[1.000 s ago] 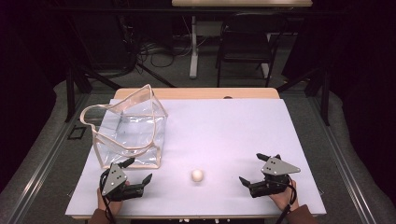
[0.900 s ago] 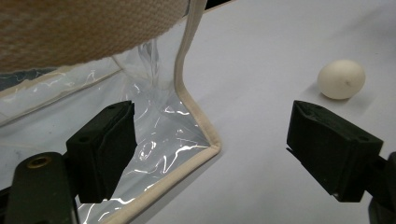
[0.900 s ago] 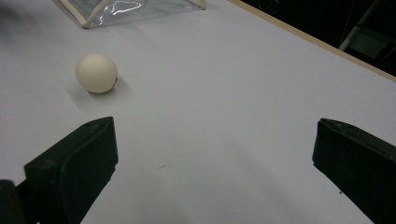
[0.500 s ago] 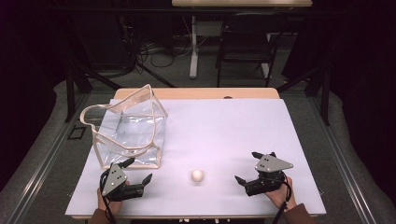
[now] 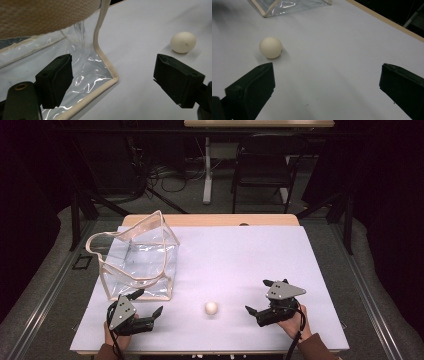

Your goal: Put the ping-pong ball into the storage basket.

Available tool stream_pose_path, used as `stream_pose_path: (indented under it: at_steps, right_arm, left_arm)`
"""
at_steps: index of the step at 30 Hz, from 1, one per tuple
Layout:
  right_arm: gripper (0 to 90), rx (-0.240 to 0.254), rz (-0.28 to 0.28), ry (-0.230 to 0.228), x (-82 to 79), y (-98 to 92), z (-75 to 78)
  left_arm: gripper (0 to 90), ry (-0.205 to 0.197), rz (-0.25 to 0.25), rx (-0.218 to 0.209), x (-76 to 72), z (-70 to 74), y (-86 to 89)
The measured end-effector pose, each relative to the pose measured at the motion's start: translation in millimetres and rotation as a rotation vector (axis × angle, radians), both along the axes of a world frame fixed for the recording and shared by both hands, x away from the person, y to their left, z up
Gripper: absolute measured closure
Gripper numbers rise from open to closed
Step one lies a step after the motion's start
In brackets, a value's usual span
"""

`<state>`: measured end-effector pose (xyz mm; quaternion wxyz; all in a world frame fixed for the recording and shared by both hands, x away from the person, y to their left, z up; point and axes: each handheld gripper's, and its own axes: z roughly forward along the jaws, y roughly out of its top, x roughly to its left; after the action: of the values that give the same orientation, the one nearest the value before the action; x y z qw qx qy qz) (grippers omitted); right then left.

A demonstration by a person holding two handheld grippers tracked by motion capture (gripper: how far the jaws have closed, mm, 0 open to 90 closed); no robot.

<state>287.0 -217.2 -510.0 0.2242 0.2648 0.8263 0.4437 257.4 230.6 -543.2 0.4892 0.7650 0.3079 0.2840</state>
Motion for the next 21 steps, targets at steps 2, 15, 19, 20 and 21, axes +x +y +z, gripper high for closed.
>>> stream_pose_path:
  at_steps: [2, 15, 19, 20, 21]
  right_arm:
    - [0.0, -0.007, 0.005, 0.000, 1.9, 3.5, 1.3]
    - [0.0, -0.023, 0.047, 0.029, 13.5, 23.8, 4.7]
    - [0.0, -0.032, 0.058, 0.035, 16.1, 29.3, 5.1]
    - [0.0, -0.033, 0.061, 0.034, 16.8, 30.5, 5.3]
    - [0.0, -0.036, 0.063, 0.035, 17.4, 31.9, 5.5]
  left_arm:
    - [15.9, 0.000, -0.001, -0.001, -0.1, 0.1, 0.0]
    - [15.9, -0.001, -0.004, 0.002, 0.0, 0.1, -0.1]
    - [15.9, -0.001, 0.001, 0.000, -0.3, 0.0, 0.2]
    - [15.9, -0.001, 0.001, 0.000, -0.4, 0.0, 0.2]
    - [15.9, -0.001, 0.000, 0.000, -0.4, 0.1, 0.1]
